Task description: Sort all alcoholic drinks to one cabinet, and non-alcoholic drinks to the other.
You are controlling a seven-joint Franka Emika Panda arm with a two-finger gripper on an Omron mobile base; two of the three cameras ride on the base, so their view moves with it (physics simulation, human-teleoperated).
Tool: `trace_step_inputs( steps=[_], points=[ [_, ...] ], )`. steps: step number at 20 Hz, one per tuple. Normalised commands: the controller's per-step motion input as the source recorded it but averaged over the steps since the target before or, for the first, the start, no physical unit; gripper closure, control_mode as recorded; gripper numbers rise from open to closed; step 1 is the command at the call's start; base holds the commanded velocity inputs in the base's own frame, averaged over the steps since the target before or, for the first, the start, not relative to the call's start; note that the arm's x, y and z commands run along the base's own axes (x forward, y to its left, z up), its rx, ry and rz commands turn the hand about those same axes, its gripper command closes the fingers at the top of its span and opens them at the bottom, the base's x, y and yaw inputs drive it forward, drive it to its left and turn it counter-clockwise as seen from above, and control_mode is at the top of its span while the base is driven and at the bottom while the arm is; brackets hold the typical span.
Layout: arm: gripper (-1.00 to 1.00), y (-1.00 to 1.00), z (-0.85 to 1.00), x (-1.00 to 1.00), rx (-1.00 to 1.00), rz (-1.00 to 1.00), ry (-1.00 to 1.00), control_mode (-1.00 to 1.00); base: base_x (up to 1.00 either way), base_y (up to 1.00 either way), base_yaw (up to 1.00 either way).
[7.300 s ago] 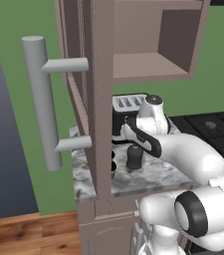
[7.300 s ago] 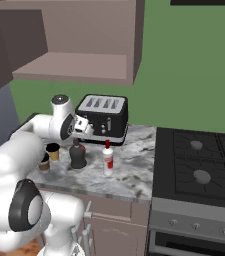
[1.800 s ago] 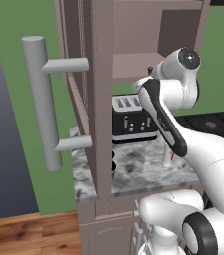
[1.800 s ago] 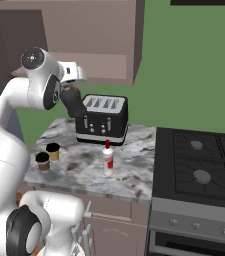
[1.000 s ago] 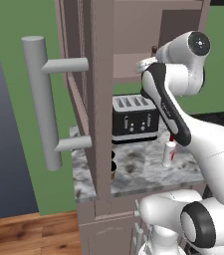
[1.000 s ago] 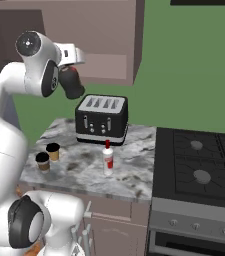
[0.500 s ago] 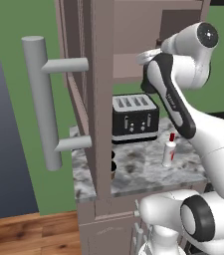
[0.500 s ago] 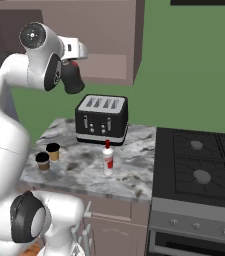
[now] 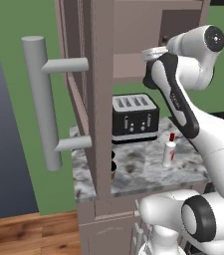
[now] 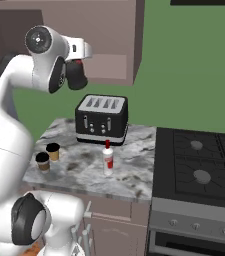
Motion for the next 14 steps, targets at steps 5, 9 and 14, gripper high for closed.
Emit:
trace_step_inputs(
  steps=[5, 9, 14],
  points=[
    [1.00, -0.08, 0.21, 0.01, 0.03, -0.02, 0.00, -1.00, 0.00, 0.00, 0.00],
    [1.00, -0.07, 0.23, 0.03, 0.02, -0.01, 0.00, -1.00, 0.00, 0.00, 0.00],
    [1.00, -0.06, 0.06, 0.09, 0.02, -0.01, -0.02, -1.00, 0.00, 0.00, 0.00]
  ],
)
